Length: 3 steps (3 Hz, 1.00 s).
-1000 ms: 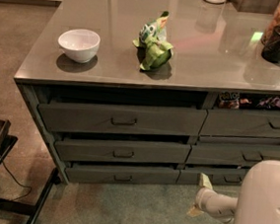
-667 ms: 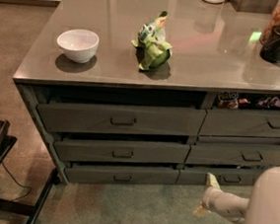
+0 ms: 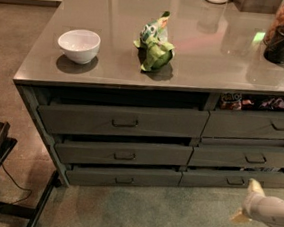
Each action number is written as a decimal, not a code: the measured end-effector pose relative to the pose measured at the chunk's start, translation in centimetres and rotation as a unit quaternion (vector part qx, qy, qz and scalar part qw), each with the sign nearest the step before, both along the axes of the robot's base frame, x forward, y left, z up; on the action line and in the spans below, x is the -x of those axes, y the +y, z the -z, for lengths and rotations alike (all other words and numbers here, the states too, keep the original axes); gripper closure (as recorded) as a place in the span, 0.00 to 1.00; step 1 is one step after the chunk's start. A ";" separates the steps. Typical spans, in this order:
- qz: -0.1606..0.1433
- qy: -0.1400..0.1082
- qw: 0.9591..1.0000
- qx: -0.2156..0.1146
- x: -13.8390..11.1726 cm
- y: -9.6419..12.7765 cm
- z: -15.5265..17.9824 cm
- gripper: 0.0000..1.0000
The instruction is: Close bottom drawer
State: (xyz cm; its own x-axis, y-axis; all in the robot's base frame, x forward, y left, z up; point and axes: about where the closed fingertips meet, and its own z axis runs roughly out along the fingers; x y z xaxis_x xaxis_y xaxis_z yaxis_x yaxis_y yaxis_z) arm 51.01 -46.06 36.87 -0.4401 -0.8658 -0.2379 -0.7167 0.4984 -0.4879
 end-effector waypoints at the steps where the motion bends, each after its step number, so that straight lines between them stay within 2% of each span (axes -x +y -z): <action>1: 0.032 -0.025 0.998 0.037 2.5 -4.3 -7.9 0.00; 2: 0.030 -0.045 0.997 0.046 1.6 -4.5 -11.0 0.00; 3: 0.030 -0.045 0.997 0.046 1.6 -4.5 -11.0 0.00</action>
Offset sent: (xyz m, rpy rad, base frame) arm -0.0212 -0.0363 0.0629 -0.0603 -0.0369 -0.0543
